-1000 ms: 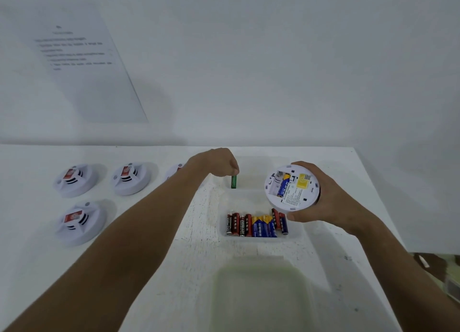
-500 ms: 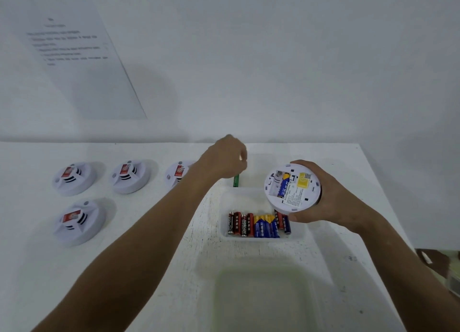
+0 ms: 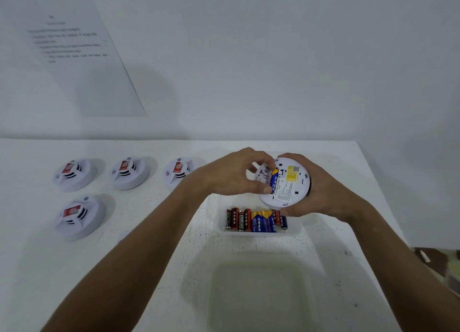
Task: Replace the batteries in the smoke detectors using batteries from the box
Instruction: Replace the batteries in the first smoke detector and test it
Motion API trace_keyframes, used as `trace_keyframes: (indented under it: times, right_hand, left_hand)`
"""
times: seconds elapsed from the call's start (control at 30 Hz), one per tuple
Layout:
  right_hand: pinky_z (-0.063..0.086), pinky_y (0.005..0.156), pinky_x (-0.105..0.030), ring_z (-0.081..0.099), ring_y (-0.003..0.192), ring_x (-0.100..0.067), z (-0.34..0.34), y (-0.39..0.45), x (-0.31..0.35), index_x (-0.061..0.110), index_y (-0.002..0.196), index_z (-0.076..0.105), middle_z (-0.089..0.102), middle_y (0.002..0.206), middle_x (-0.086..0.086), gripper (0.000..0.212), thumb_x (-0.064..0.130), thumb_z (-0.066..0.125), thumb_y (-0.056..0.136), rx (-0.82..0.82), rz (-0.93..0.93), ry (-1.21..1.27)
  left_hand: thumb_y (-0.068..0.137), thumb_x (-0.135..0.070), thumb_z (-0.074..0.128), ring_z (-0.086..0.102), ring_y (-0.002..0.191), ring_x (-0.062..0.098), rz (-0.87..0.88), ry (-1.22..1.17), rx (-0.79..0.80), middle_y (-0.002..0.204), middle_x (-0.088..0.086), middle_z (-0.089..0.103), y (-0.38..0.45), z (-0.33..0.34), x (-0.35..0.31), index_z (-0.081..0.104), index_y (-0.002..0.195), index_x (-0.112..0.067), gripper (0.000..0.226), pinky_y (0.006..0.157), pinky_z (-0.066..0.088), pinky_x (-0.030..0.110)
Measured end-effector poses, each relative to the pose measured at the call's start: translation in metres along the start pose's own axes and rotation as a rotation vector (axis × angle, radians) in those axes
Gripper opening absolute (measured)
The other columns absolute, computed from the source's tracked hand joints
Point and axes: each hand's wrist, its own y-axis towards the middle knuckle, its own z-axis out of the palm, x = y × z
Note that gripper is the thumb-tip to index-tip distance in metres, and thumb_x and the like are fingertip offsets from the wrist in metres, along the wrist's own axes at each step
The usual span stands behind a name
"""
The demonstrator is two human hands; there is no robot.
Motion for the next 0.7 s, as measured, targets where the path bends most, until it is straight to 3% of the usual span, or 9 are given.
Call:
trace_keyframes:
  times: [0.17, 0.3, 0.43, 0.5, 0.6, 0.7]
  right_hand:
    - [0.056, 0.079, -0.021, 0.062, 0.103, -0.008, 0.009, 0.003, -0.004, 0.027, 0.126, 0.052, 0.063, 0.111, 0.012, 0.091, 0.008, 0.090, 0.045, -0.033, -0.016, -0.027]
    - [0.056, 0.084, -0.023, 0.063, 0.106, -0.012, 0.015, 0.006, -0.005, 0.024, 0.129, 0.053, 0.063, 0.117, 0.007, 0.096, 0.021, 0.092, 0.042, -0.055, -0.032, -0.032]
    - [0.054, 0.080, -0.017, 0.063, 0.102, -0.005, 0.015, 0.007, -0.003, 0.031, 0.124, 0.053, 0.063, 0.114, 0.009, 0.092, 0.028, 0.090, 0.041, -0.075, -0.027, -0.024]
    - [0.054, 0.078, -0.016, 0.063, 0.101, -0.003, 0.014, 0.008, -0.004, 0.036, 0.122, 0.052, 0.064, 0.111, 0.014, 0.090, 0.022, 0.091, 0.042, -0.081, -0.027, -0.029]
    - [0.054, 0.078, -0.018, 0.063, 0.101, -0.002, 0.012, 0.010, -0.007, 0.036, 0.122, 0.051, 0.064, 0.110, 0.018, 0.088, 0.008, 0.088, 0.047, -0.100, -0.029, -0.036]
    - [0.053, 0.079, -0.016, 0.063, 0.103, -0.002, 0.011, 0.011, -0.008, 0.032, 0.125, 0.050, 0.064, 0.111, 0.017, 0.089, 0.009, 0.088, 0.048, -0.118, -0.031, -0.046]
  left_hand:
    - [0.080, -0.022, 0.079, 0.061, 0.106, 0.018, -0.039, -0.029, 0.055, 0.123, -0.003, 0.057, -0.001, 0.001, -0.001, 0.057, 0.111, -0.030, 0.039, 0.088, 0.057, 0.037]
    - [0.081, -0.021, 0.077, 0.060, 0.104, 0.017, -0.053, 0.050, 0.066, 0.122, -0.001, 0.056, 0.000, -0.001, -0.002, 0.053, 0.109, -0.027, 0.038, 0.087, 0.056, 0.035]
    - [0.082, -0.023, 0.076, 0.062, 0.101, 0.019, -0.034, 0.024, 0.029, 0.115, -0.002, 0.059, -0.001, -0.001, -0.001, 0.049, 0.105, -0.024, 0.036, 0.079, 0.056, 0.029]
    - [0.084, -0.026, 0.075, 0.063, 0.101, 0.018, -0.031, -0.034, -0.022, 0.112, -0.002, 0.061, 0.001, 0.003, -0.001, 0.049, 0.100, -0.021, 0.031, 0.077, 0.056, 0.029]
    - [0.084, -0.033, 0.073, 0.061, 0.098, 0.013, -0.002, -0.029, -0.222, 0.107, 0.001, 0.057, 0.005, 0.011, 0.000, 0.049, 0.091, -0.021, 0.028, 0.078, 0.054, 0.027]
    - [0.085, -0.031, 0.072, 0.050, 0.075, 0.003, 0.049, 0.080, -0.355, 0.092, -0.001, 0.055, 0.008, 0.016, -0.001, 0.050, 0.088, -0.018, 0.026, 0.066, 0.041, 0.017]
